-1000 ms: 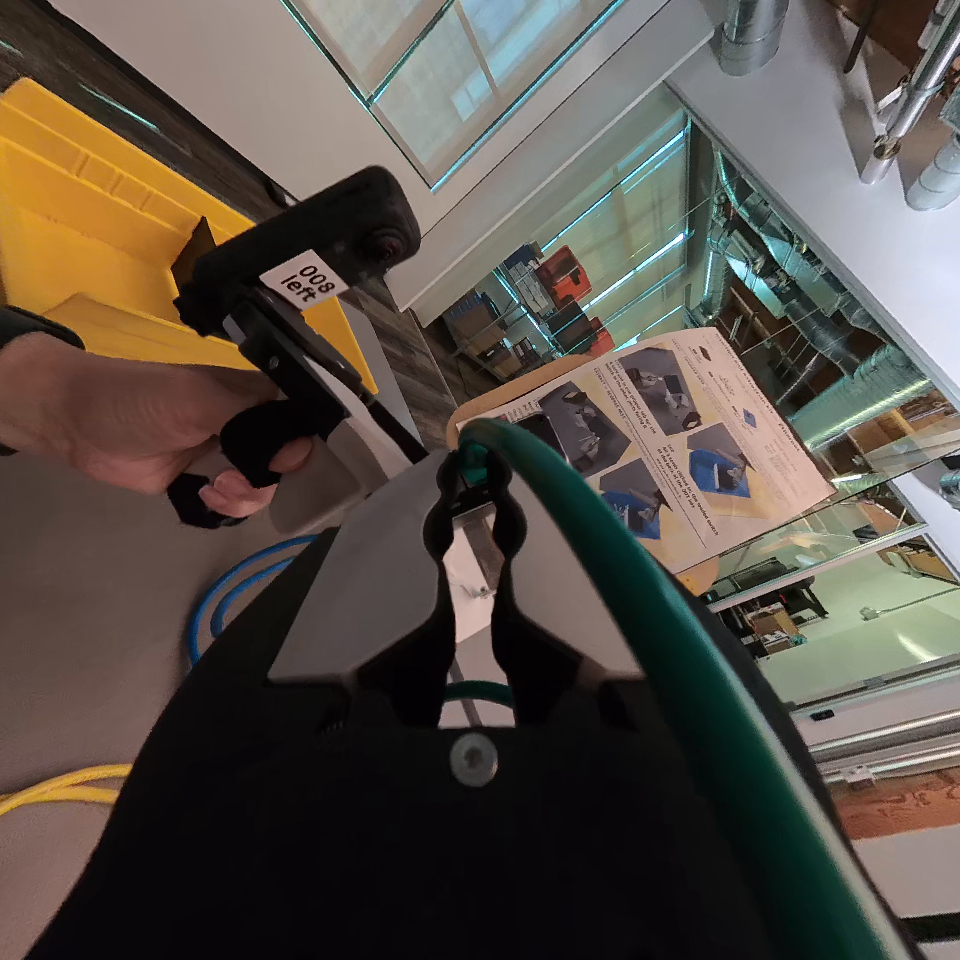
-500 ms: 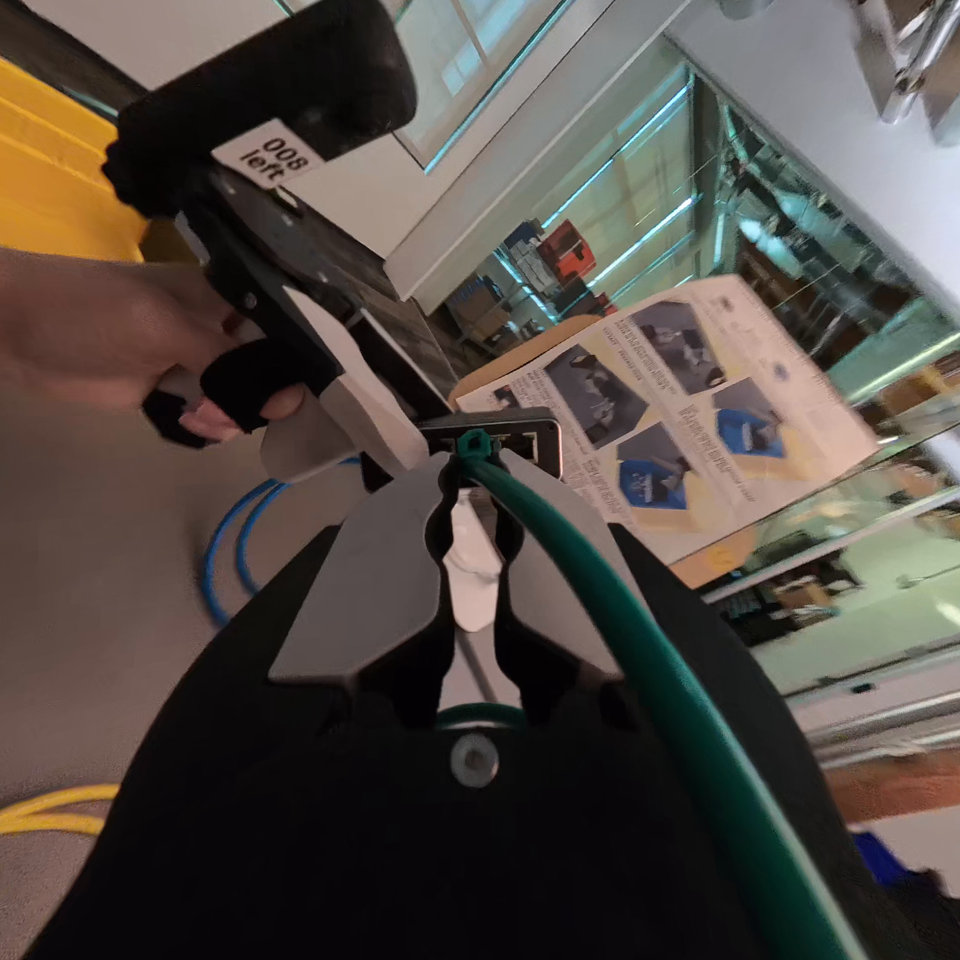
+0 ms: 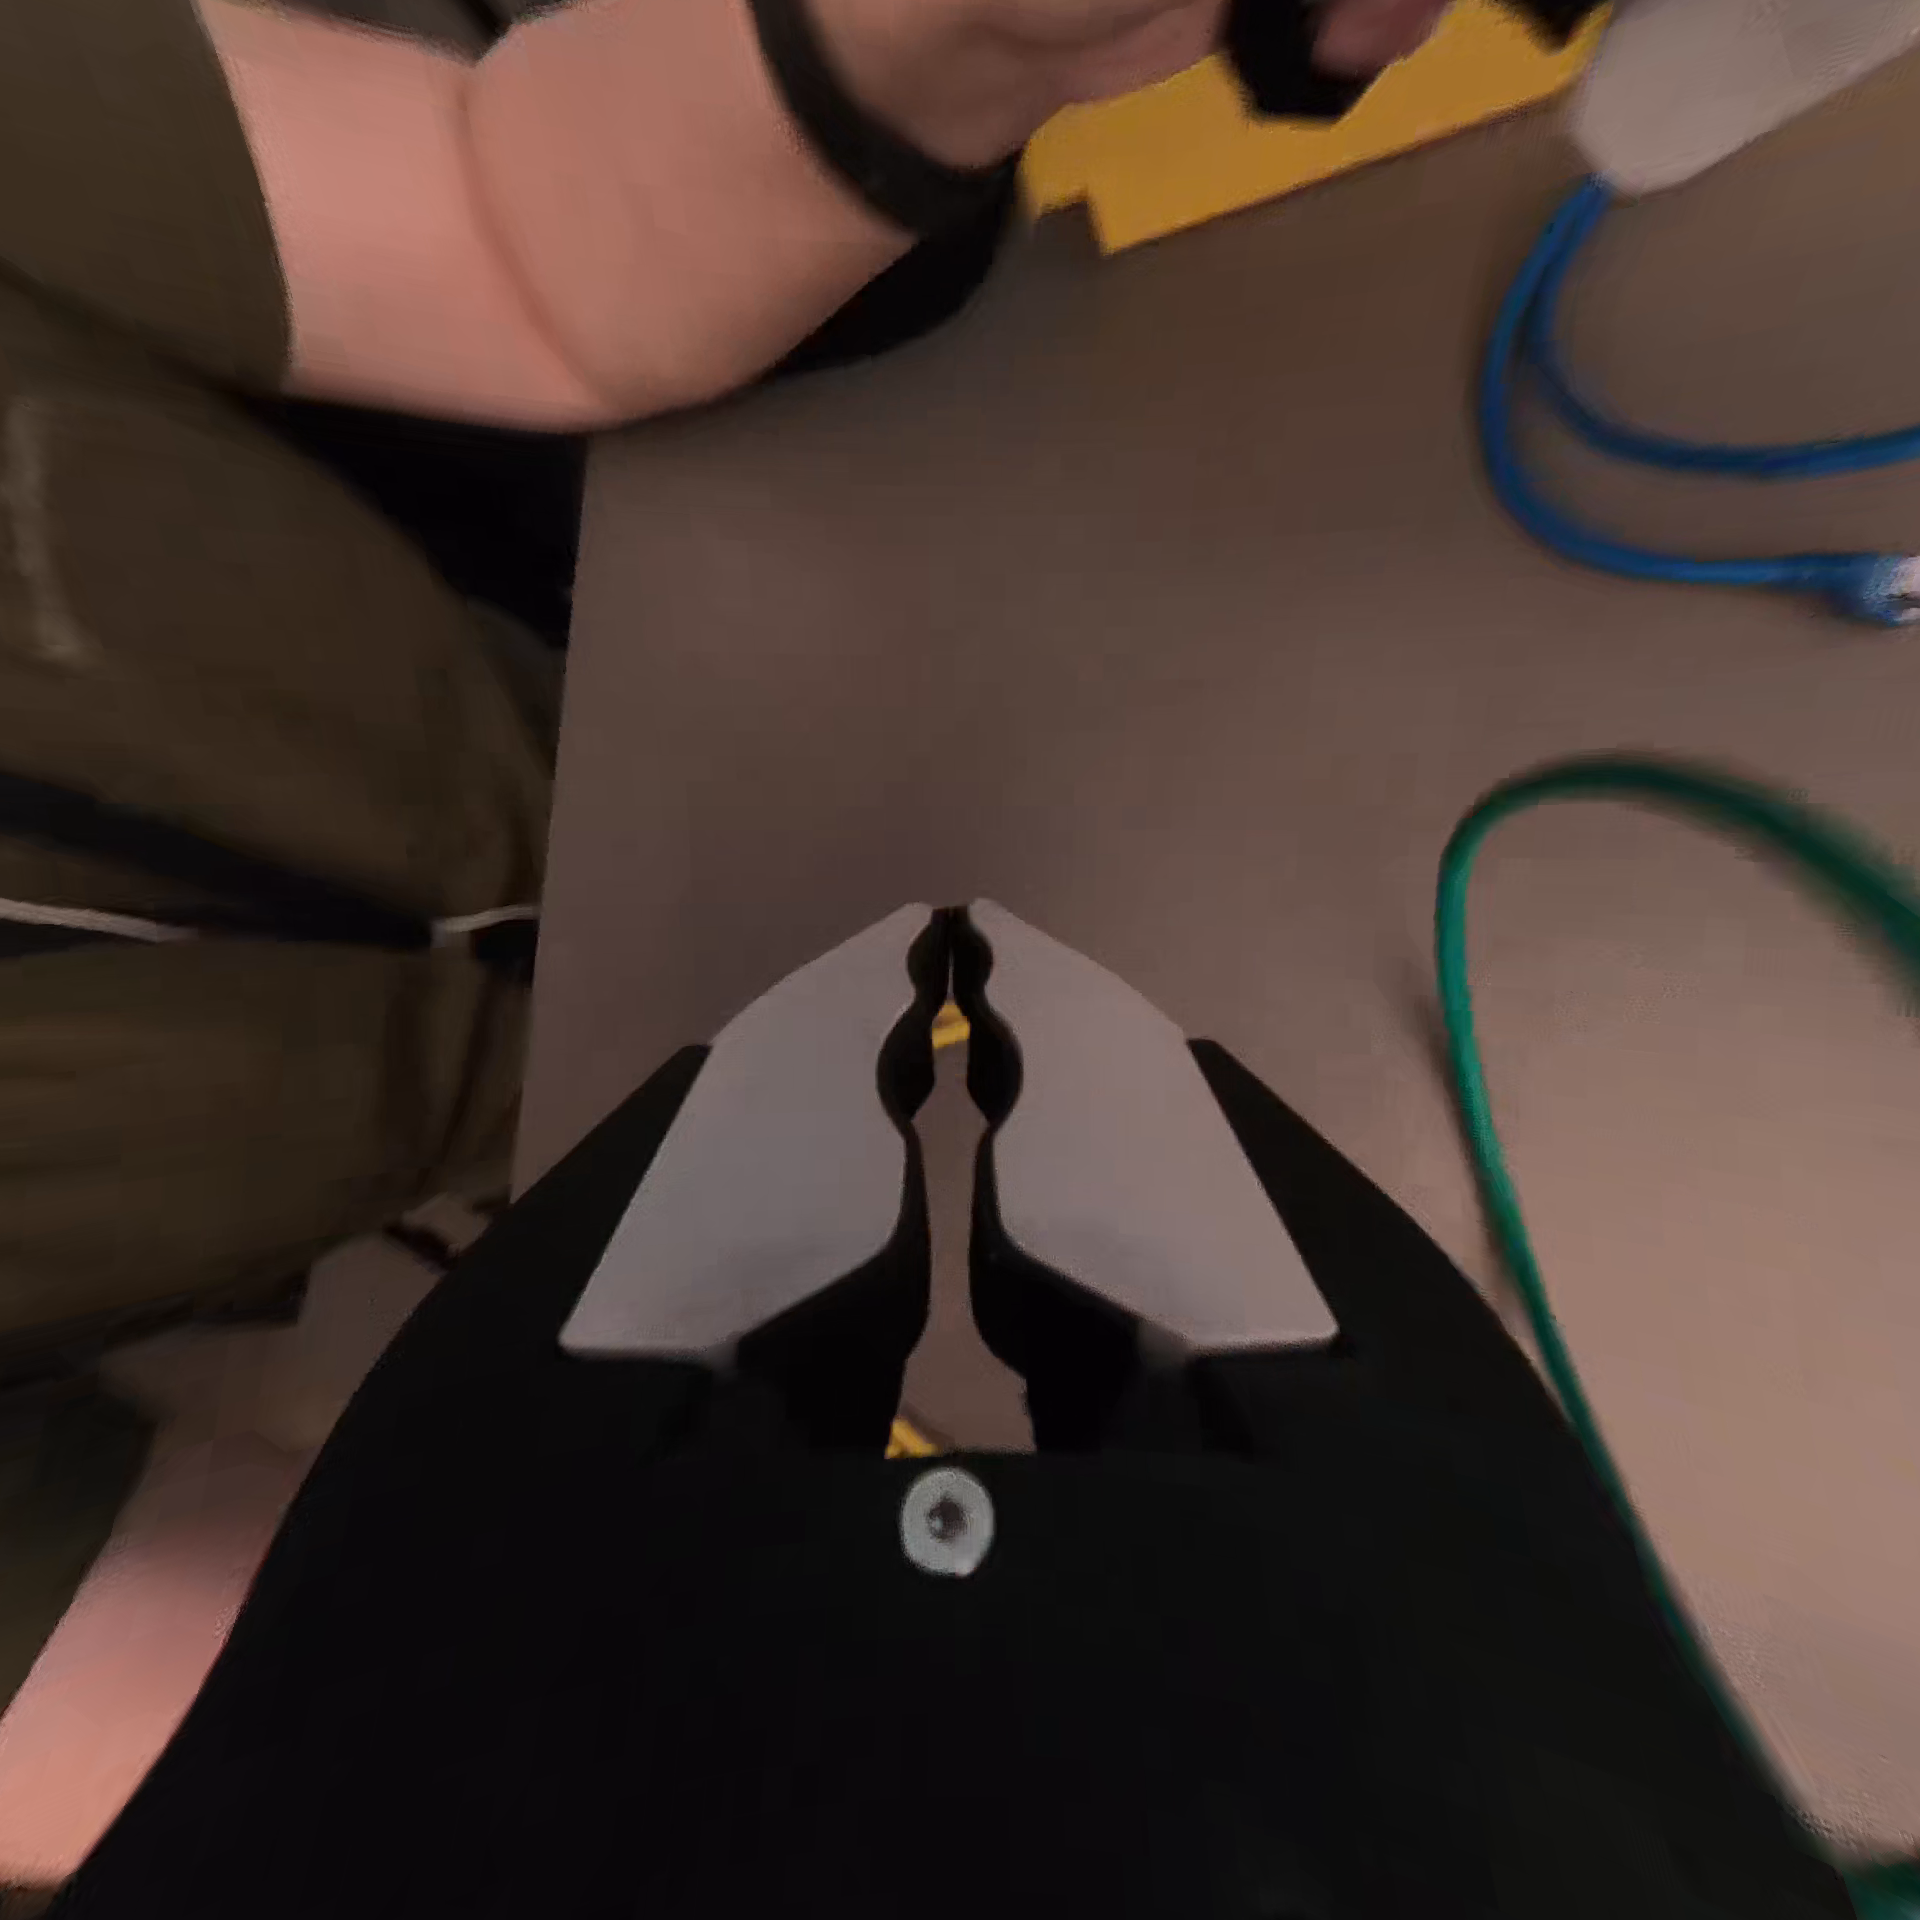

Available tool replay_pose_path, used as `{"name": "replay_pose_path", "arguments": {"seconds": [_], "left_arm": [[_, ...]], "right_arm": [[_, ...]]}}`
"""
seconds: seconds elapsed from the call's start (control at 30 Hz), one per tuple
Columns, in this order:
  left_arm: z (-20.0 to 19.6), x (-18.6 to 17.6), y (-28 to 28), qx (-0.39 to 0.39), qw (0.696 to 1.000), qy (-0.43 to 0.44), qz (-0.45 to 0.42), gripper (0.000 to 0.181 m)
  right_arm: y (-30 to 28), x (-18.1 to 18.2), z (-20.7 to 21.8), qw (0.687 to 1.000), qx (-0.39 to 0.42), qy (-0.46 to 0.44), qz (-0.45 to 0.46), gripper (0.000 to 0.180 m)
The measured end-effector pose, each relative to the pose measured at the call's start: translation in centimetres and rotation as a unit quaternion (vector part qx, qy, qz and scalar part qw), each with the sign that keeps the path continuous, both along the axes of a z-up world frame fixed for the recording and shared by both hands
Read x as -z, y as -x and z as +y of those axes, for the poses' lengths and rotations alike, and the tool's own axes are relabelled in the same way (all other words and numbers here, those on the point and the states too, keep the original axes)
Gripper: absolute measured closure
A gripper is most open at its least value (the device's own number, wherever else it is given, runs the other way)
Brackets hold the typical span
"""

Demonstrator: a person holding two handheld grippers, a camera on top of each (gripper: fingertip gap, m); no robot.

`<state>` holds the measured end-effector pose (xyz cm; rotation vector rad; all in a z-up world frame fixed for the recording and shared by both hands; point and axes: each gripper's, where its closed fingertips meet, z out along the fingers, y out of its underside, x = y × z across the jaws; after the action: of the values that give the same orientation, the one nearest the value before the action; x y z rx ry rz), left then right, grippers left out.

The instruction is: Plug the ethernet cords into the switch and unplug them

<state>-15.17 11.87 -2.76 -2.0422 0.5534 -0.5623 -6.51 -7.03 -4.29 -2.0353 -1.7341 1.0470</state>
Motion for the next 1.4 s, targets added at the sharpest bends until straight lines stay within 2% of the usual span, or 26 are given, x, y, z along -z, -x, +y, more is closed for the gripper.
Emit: {"name": "replay_pose_path", "arguments": {"seconds": [0.07,0.17,0.4,0.57,0.77,0.9,1.03,1.13,1.2,1.23,1.3,1.4], "left_arm": [[0.1,1.8,-0.4,0.006,1.000,0.022,0.018,0.107],[0.2,4.2,-0.9,0.017,0.998,0.046,0.045,0.107],[-1.2,8.9,-2.1,0.067,0.984,0.139,0.086,0.106],[-1.8,11.0,-2.7,0.093,0.975,0.177,0.093,0.107],[-1.7,11.0,-2.6,0.102,0.975,0.180,0.083,0.106],[-1.5,10.7,-2.7,0.103,0.975,0.191,0.039,0.105],[-1.3,9.9,-2.4,0.094,0.976,0.196,0.025,0.098],[-0.7,7.8,-1.7,0.070,0.985,0.152,0.031,0.098],[-0.7,4.9,-1.8,0.065,0.993,0.094,0.038,0.101],[-1.5,3.3,-2.7,0.085,0.993,0.068,0.044,0.105],[-5.3,1.0,-6.4,0.181,0.982,0.045,0.043,0.114],[-12.7,1.6,-12.4,0.349,0.933,0.043,0.073,0.123]], "right_arm": [[-1.7,0.6,-0.6,0.999,-0.027,-0.018,-0.029,0.179],[-3.4,-0.3,-0.8,0.997,-0.041,-0.063,-0.023,0.178],[-7.3,-3.8,2.2,0.981,0.067,-0.179,-0.008,0.171],[-8.7,-6.7,2.7,0.964,0.107,-0.244,0.020,0.171],[-9.0,-8.5,2.6,0.949,0.119,-0.291,0.036,0.170],[-9.2,-8.5,2.6,0.948,0.119,-0.295,0.033,0.170],[-9.8,-8.6,2.8,0.944,0.129,-0.303,0.028,0.170],[-10.1,-9.1,2.8,0.941,0.135,-0.308,0.036,0.170],[-10.6,-9.3,2.8,0.939,0.141,-0.313,0.037,0.170],[-10.9,-9.5,2.9,0.937,0.147,-0.316,0.038,0.170],[-11.5,-10.0,2.9,0.933,0.156,-0.322,0.041,0.170],[-12.4,-11.1,2.6,0.924,0.170,-0.337,0.054,0.170]]}}
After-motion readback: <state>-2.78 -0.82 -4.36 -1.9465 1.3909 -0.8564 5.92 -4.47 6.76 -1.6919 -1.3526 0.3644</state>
